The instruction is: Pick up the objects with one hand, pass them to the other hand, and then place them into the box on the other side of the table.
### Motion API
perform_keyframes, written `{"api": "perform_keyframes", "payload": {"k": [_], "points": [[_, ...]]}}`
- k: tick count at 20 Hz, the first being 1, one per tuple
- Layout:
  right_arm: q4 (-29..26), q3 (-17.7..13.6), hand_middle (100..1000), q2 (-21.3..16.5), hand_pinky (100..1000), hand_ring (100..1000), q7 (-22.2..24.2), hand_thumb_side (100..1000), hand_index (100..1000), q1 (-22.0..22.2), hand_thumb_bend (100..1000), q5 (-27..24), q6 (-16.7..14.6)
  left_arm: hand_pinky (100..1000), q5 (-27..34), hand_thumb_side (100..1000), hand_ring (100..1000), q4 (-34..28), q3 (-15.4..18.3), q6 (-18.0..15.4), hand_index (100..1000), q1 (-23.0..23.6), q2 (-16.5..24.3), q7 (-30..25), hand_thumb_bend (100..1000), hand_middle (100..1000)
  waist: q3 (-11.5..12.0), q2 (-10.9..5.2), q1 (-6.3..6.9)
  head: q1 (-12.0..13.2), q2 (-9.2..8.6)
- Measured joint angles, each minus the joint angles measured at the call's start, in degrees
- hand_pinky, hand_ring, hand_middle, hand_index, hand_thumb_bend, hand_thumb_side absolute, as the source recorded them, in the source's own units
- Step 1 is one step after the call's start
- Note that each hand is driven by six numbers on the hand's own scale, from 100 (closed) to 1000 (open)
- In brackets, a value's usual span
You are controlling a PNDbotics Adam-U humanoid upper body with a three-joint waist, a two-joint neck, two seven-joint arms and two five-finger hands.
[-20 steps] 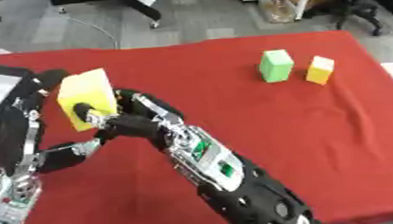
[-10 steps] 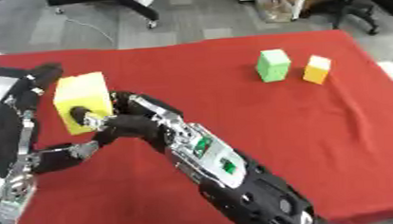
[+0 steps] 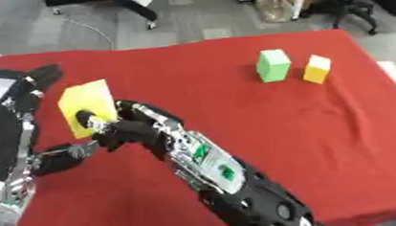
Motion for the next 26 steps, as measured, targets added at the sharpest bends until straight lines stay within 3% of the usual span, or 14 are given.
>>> {"api": "perform_keyframes", "payload": {"k": [7,14,18,22,23,24,26], "points": [[0.63,-0.02,375,0.00,555,513,2.23,352,491,0.20,185,0.02,0.56,750,-0.49,405,729,-0.66,-0.74,-1.88,803,-0.02,0.86,-3.39,386,715,-0.02,0.00,0.00,0.03,0.00],[1.28,-0.66,386,0.02,557,515,3.81,359,500,0.65,178,0.02,-0.32,604,-0.51,314,551,-1.06,-1.08,-2.50,662,-0.02,0.87,-7.94,100,524,-0.07,0.00,0.00,0.24,0.00],[1.27,-0.90,418,0.02,562,527,5.18,391,536,0.66,199,0.05,-1.07,558,-0.03,308,500,-1.43,-1.01,-1.95,603,-0.11,0.70,-7.73,100,470,-0.07,0.00,0.00,0.33,0.00],[0.45,-1.55,467,0.00,572,548,6.98,462,610,0.64,289,0.49,-2.20,546,0.23,309,489,-1.84,-0.88,-1.30,591,-0.53,0.24,-5.79,100,460,-0.10,0.00,0.00,0.51,0.00],[0.22,-1.77,484,-0.01,576,559,7.44,536,642,0.64,360,0.55,-2.60,543,0.24,323,487,-1.98,-0.83,-1.20,589,-0.59,0.07,-5.25,100,458,-0.13,0.00,0.00,0.51,0.00],[-0.09,-1.83,496,-0.02,578,565,7.93,525,660,0.64,357,0.60,-3.07,543,0.26,309,486,-2.18,-0.71,-1.11,588,-0.64,0.01,-4.75,100,457,-0.15,0.00,0.00,0.51,0.00],[-0.49,-2.51,538,-0.07,585,580,8.84,657,751,0.65,470,0.82,-4.27,542,0.35,309,484,-2.59,-0.28,-1.03,585,-0.65,0.01,-3.79,100,456,-0.19,0.00,0.00,0.52,0.00]]}}
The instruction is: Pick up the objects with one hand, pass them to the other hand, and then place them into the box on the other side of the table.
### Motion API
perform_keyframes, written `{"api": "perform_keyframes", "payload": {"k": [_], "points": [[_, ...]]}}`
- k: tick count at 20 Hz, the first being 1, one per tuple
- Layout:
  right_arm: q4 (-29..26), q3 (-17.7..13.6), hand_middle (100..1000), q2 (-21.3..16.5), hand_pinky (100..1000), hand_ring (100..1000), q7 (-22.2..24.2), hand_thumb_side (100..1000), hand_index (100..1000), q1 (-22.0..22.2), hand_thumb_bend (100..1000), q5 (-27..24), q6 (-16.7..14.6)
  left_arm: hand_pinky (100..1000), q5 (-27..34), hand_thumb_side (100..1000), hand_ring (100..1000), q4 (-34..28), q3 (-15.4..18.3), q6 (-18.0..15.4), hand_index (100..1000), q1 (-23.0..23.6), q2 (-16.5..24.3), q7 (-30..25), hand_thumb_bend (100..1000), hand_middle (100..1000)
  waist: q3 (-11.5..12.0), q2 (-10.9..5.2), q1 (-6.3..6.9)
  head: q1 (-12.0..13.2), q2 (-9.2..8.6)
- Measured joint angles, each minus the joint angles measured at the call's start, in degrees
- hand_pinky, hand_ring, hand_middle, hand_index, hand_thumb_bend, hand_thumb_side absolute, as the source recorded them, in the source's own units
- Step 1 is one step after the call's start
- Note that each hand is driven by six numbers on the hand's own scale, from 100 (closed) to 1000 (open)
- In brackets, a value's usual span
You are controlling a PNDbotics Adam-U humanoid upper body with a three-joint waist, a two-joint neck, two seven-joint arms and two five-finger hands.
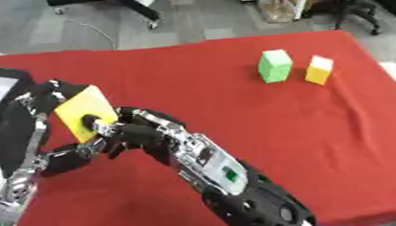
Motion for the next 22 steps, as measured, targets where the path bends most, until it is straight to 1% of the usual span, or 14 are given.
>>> {"api": "perform_keyframes", "payload": {"k": [1,2,3,4,5,6,7,8,10,13,16,19,21,22], "points": [[-0.07,-0.34,547,-0.01,587,582,0.37,693,775,0.00,491,0.15,-0.67,542,0.05,309,484,-0.20,0.12,0.04,585,0.00,0.00,0.39,100,455,-0.04,0.00,0.00,0.00,0.00],[-0.23,-0.61,560,-0.01,587,585,0.60,750,810,0.01,513,0.23,-1.32,543,0.09,308,484,-0.33,0.21,0.08,585,0.00,0.00,0.73,100,455,-0.06,0.00,0.00,0.00,0.00],[-0.35,-0.84,583,-0.02,593,591,0.67,849,858,0.02,519,0.28,-1.92,544,0.10,307,484,-0.48,0.43,0.15,585,0.01,0.00,1.02,100,455,-0.09,0.00,0.00,0.01,0.00],[-0.42,-1.07,599,-0.02,599,596,0.51,866,877,0.03,518,0.31,-2.48,544,0.11,307,484,-0.59,0.63,0.20,584,0.03,0.00,1.26,100,455,-0.11,0.00,0.00,0.01,0.00],[-0.46,-1.23,649,-0.01,607,611,0.16,945,906,0.05,490,0.29,-2.98,544,0.11,307,483,-0.61,0.83,0.25,584,0.06,0.00,1.46,100,455,-0.14,0.00,0.00,0.02,0.00],[-0.64,-1.35,673,0.00,612,623,-0.35,885,919,0.10,501,0.12,-3.50,543,0.11,307,483,-0.57,1.23,0.37,584,0.13,0.02,1.66,100,454,-0.17,0.00,0.00,0.02,0.00],[-0.76,-1.57,728,0.02,622,649,-1.08,883,940,0.18,492,-0.10,-4.03,542,0.11,305,483,-0.55,1.59,0.51,583,0.31,0.04,1.82,100,454,-0.18,0.00,0.00,0.04,0.00],[-0.97,-1.89,759,0.02,630,668,-2.05,886,950,0.27,472,-0.40,-4.57,541,0.11,303,483,-0.48,1.95,0.66,583,0.66,0.07,1.96,100,454,-0.19,0.00,0.00,0.07,0.00],[-1.37,-2.50,784,0.04,638,680,-4.43,889,956,0.51,448,-1.08,-5.74,537,0.11,297,483,-0.28,2.64,1.07,584,1.21,0.08,2.39,100,454,-0.20,0.00,0.00,0.24,0.00],[-2.52,-3.79,773,0.05,638,674,-7.68,883,950,0.71,431,-2.71,-7.80,531,0.54,282,485,0.02,4.04,2.21,583,2.28,0.09,3.54,100,454,-0.21,0.00,0.00,0.81,-0.03],[-4.18,-5.53,763,0.05,639,668,-9.54,871,945,1.40,417,-3.63,-9.55,529,1.41,272,485,0.15,6.16,3.84,583,3.00,0.09,5.25,100,454,-0.21,0.00,0.00,1.91,-0.07],[-5.92,-8.09,754,0.00,640,661,-10.68,859,936,2.46,403,-3.17,-11.24,536,1.81,266,485,-0.30,9.54,6.08,584,3.31,0.25,7.59,100,455,-0.19,0.00,0.00,4.39,-0.08],[-6.62,-9.94,748,-0.19,639,657,-11.35,848,931,3.39,398,-1.98,-12.38,549,1.77,282,492,-1.34,12.21,7.99,594,3.57,1.37,8.86,100,463,-0.12,0.00,0.02,7.25,-0.06],[-6.69,-10.81,731,-0.32,636,649,-11.63,835,926,3.87,394,-1.15,-12.97,568,1.62,306,505,-1.83,13.52,9.14,610,3.73,2.15,8.85,100,477,-0.05,0.00,0.02,8.91,-0.06]]}}
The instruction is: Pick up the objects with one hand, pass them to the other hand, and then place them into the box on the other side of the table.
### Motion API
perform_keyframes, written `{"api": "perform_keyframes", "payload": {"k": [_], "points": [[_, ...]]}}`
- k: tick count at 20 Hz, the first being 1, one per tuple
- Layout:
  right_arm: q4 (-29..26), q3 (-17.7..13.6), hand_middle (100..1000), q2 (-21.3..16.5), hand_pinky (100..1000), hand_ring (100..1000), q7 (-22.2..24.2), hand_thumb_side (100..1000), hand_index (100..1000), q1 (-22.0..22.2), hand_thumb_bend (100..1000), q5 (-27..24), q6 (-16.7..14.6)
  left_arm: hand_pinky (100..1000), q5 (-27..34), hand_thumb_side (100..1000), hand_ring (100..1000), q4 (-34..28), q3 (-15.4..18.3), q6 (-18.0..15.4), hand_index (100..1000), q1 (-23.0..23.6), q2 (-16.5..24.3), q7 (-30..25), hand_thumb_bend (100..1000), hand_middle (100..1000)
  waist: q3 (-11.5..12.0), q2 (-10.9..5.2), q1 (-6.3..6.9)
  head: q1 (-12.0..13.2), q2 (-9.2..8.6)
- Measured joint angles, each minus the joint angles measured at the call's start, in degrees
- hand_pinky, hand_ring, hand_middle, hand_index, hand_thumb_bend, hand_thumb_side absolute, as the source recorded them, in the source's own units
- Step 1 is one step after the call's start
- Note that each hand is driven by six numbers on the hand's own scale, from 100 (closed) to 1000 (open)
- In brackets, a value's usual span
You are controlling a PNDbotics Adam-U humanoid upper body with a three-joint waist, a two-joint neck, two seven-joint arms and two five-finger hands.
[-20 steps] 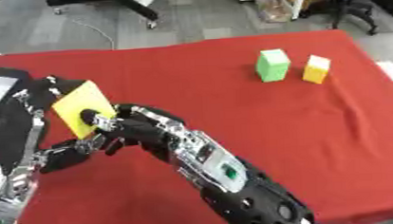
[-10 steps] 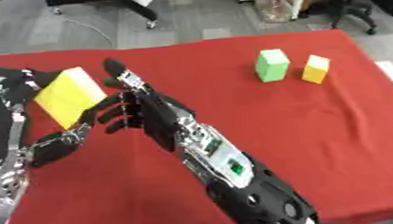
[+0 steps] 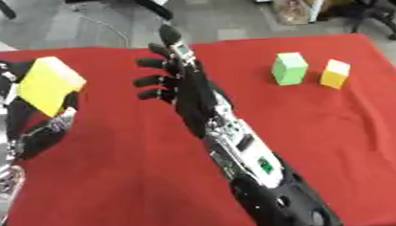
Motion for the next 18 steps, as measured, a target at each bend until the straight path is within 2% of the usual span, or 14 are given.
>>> {"api": "perform_keyframes", "payload": {"k": [3,7,9,10,13,15,17,18], "points": [[0.62,-2.42,718,-0.15,635,646,-1.08,823,920,1.83,390,3.36,-1.71,582,-1.37,330,508,-0.94,4.42,4.65,615,1.05,3.33,-4.01,100,482,0.16,0.00,0.14,5.71,0.00],[3.10,-4.19,706,-0.11,632,641,-2.07,808,915,3.22,385,7.10,-3.66,604,-4.05,361,515,-0.80,10.01,11.69,624,3.10,8.58,-12.72,102,490,0.13,0.00,1.18,12.26,0.01],[4.08,-4.48,702,-0.06,632,639,-2.24,801,913,3.45,382,8.20,-4.27,607,-5.26,367,516,0.97,12.04,14.76,625,3.88,10.88,-16.64,120,490,0.07,0.00,1.24,14.23,0.01],[4.49,-4.56,700,-0.05,631,638,-2.32,797,911,3.56,379,8.53,-4.48,615,-5.61,375,522,2.35,12.81,16.09,631,4.08,11.87,-18.42,165,496,0.01,0.00,1.29,14.87,0.01],[5.40,-4.70,697,-0.01,632,636,-2.35,790,909,3.73,375,9.02,-4.94,639,-5.52,404,526,8.75,14.25,20.00,642,4.02,14.04,-24.61,207,495,-0.33,0.00,1.58,15.83,0.01],[5.74,-4.70,696,0.10,632,635,-2.31,786,907,3.77,374,9.12,-5.07,729,-5.26,487,587,14.26,14.45,22.01,718,3.27,15.19,-29.72,391,574,-0.48,0.00,1.64,15.89,0.01],[5.85,-4.69,692,0.29,632,633,-2.21,783,904,3.79,370,9.13,-5.26,817,-5.33,574,732,19.14,14.42,23.24,844,1.72,15.95,-33.68,687,730,-0.55,0.00,1.64,15.78,0.01],[5.91,-4.69,691,0.36,632,632,-2.16,784,903,3.83,369,9.13,-5.32,821,-5.47,585,752,20.96,14.41,23.68,864,0.87,16.18,-34.67,733,753,-0.62,-0.02,1.64,15.69,0.01]]}}
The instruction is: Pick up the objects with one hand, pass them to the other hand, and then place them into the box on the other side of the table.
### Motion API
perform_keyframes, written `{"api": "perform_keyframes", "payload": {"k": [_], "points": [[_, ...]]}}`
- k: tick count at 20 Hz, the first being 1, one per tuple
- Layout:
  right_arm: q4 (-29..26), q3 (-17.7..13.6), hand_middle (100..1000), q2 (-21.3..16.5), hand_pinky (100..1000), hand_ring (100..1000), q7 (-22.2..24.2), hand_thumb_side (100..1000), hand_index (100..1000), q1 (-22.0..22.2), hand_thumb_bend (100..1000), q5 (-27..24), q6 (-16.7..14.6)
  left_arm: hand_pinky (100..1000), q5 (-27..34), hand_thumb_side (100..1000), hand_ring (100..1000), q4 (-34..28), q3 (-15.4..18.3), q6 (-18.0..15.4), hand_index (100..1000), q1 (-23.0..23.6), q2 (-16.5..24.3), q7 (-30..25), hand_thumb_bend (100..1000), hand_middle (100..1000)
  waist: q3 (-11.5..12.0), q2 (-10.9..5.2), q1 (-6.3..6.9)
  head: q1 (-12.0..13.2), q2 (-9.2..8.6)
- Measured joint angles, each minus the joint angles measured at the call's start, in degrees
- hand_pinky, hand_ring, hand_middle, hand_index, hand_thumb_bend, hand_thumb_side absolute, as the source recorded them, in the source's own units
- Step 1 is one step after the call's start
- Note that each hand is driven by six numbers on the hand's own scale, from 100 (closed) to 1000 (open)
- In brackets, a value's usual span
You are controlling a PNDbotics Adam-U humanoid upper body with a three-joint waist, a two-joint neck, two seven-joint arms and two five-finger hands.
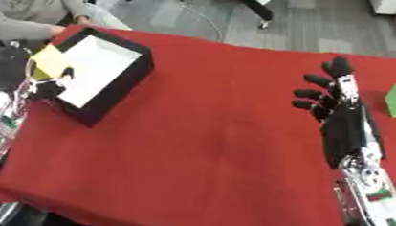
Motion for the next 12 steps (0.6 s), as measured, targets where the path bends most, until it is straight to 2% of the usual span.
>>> {"api": "perform_keyframes", "payload": {"k": [1,3,6,9,12], "points": [[0.07,0.00,688,0.02,631,631,0.05,784,902,0.08,368,0.00,-0.05,830,-0.09,612,786,1.48,-0.01,0.38,892,-0.76,0.11,-0.35,807,792,-0.15,-0.01,0.00,-0.10,0.00],[0.15,0.00,686,0.03,631,630,0.20,779,900,0.22,368,0.00,-0.20,848,0.02,665,824,3.12,-0.17,1.02,919,-1.64,0.11,0.70,888,832,-0.27,-0.01,0.00,-0.40,0.00],[0.16,0.00,681,0.05,631,627,0.31,777,897,0.33,366,0.00,-0.31,851,1.38,723,853,2.86,-0.32,1.57,936,-2.35,-0.19,5.09,954,867,-0.32,-0.01,0.00,-0.84,0.00],[0.20,0.00,678,0.06,631,626,0.43,776,894,0.34,365,0.00,-0.43,844,3.65,745,861,0.48,-0.28,2.13,946,-2.60,-0.63,10.72,960,881,-0.32,-0.01,0.00,-1.43,0.00],[0.38,-0.01,677,0.07,629,625,0.45,774,891,0.34,365,0.00,-0.52,829,5.80,701,852,-2.70,-0.25,2.50,937,-2.79,-0.75,15.90,909,865,-0.31,-0.01,0.00,-1.93,0.01]]}}
